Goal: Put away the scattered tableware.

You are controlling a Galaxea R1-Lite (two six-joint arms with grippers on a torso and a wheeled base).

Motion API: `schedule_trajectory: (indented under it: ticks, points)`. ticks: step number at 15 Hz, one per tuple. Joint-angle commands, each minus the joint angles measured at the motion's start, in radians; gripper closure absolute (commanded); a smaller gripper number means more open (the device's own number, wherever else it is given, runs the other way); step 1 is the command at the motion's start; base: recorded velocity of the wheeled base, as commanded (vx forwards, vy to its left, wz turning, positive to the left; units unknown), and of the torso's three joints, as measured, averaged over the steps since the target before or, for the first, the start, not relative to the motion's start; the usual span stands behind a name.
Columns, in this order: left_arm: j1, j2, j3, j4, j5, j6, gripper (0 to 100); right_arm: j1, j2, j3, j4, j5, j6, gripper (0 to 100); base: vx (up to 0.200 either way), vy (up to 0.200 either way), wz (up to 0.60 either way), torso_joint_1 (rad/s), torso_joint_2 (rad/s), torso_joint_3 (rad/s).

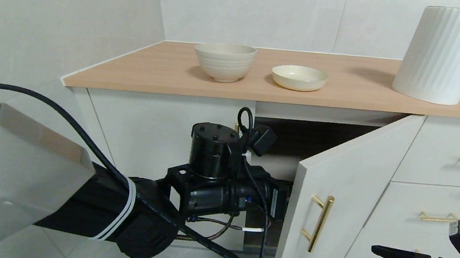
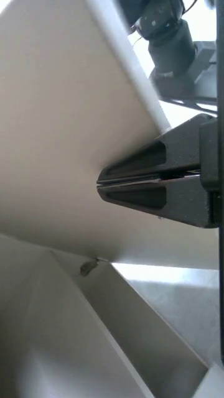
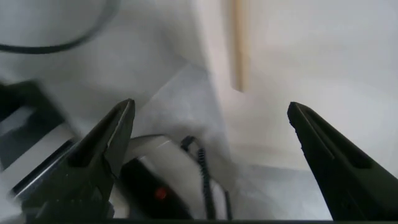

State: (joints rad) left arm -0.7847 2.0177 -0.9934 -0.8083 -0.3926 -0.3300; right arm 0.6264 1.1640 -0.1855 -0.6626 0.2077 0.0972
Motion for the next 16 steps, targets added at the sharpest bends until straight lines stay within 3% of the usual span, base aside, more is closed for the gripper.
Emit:
schedule_trajectory:
  ticks: [1,4,6,10,16]
  points:
    - [-0.028,0.0,-0.016,0.001,0.014,-0.001,100,0.053,-0.078,-0.017,0.037,0.001,-0.001,0,0.0,0.0,0.0,0.0,0.0,0.0]
    - [-0.056,-0.004,-0.016,0.003,0.037,-0.001,100,0.073,-0.161,-0.065,0.156,0.004,-0.001,0,0.0,0.0,0.0,0.0,0.0,0.0]
    - [-0.057,0.015,-0.021,0.003,0.038,-0.004,100,0.073,-0.178,-0.08,0.193,0.004,-0.001,0,-0.2,0.0,0.0,0.005,0.0,0.002]
    - [-0.056,0.058,-0.05,0.003,0.038,-0.009,100,0.082,-0.179,-0.08,0.193,0.006,-0.001,0,-0.05,0.0,0.0,0.002,0.0,-0.001]
    - [-0.064,0.128,-0.128,0.003,0.044,-0.044,100,0.113,-0.193,-0.081,0.193,0.004,-0.001,0,0.0,0.0,0.0,0.0,0.0,0.0]
